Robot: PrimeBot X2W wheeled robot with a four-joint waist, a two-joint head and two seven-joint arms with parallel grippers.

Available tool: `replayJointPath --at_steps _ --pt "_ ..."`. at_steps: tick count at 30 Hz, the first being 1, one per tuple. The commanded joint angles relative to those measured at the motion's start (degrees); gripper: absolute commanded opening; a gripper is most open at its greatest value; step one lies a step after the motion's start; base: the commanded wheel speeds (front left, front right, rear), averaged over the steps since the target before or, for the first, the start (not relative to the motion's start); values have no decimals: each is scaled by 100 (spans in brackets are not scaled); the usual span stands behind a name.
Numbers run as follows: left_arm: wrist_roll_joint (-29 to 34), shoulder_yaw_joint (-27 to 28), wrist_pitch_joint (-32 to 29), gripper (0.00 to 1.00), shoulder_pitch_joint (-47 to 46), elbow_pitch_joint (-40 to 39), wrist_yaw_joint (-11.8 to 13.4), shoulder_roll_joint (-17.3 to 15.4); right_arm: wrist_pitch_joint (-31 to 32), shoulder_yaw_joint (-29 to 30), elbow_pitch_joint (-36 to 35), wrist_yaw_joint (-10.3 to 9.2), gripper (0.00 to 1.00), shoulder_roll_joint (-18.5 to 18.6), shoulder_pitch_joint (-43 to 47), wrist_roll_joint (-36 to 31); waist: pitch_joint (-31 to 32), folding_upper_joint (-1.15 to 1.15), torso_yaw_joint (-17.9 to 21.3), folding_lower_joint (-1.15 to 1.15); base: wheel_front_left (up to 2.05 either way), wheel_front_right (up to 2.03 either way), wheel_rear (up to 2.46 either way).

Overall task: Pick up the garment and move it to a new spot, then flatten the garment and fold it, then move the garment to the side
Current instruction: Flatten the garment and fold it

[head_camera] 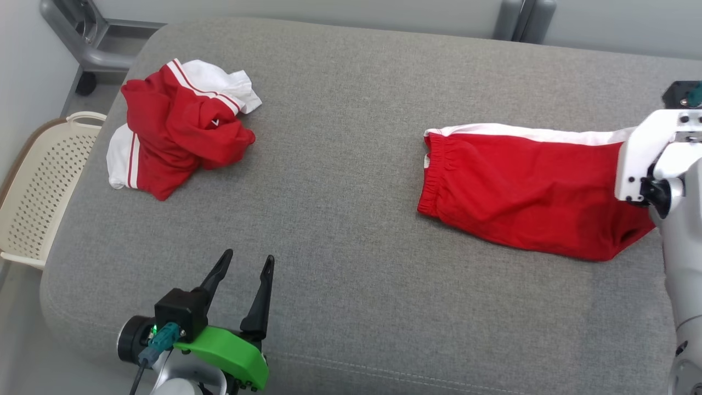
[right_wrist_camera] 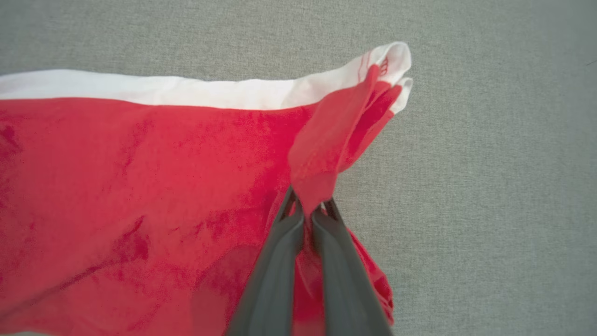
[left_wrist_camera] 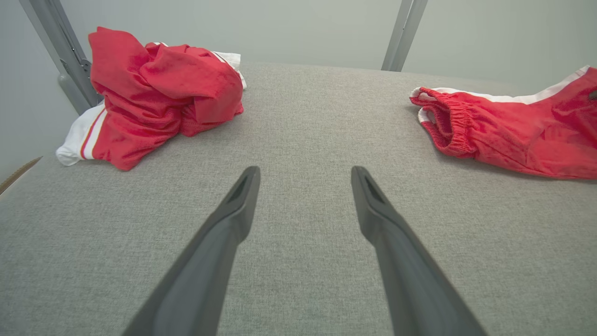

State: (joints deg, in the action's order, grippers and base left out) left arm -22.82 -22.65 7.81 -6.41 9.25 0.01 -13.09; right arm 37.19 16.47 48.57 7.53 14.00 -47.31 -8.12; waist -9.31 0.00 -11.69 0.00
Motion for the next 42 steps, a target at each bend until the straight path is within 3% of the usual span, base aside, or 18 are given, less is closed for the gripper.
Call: replayJointPath --at_steps 1,10,15,24,32,33,34,42 --pt "-50 -11 14 100 95 9 27 -8 37 -138 -47 -8 0 -52 -37 76 136 0 -1 0 0 0 0" --pt "-94 -76 -6 100 233 14 41 -27 155 -1281 -104 -8 0 -502 -121 771 410 0 -117 0 0 0 0" --pt "-88 -228 -21 100 191 57 -1 58 91 -1632 205 -8 0 -670 -244 1055 389 0 -495 0 0 0 0" --pt "-113 -379 82 100 54 221 -78 176 -113 -1559 848 -8 0 -751 -470 976 236 0 -1142 0 0 0 0" --pt "-126 -442 158 100 -11 324 -89 244 -300 -1461 1221 -8 0 -854 -600 840 156 0 -1396 0 0 0 0" --pt "-131 -444 160 100 -13 334 -80 248 -337 -1459 1268 -8 37 -882 -617 860 154 0 -1409 0 0 0 0" --pt "-138 -442 171 100 -15 342 -73 248 -384 -1452 1298 -7 100 -904 -632 903 152 0 -1414 0 0 0 0" --pt "-191 -369 222 100 16 361 2 176 -849 -1657 1349 -8 100 -928 -814 1119 250 0 -1141 0 0 0 0"
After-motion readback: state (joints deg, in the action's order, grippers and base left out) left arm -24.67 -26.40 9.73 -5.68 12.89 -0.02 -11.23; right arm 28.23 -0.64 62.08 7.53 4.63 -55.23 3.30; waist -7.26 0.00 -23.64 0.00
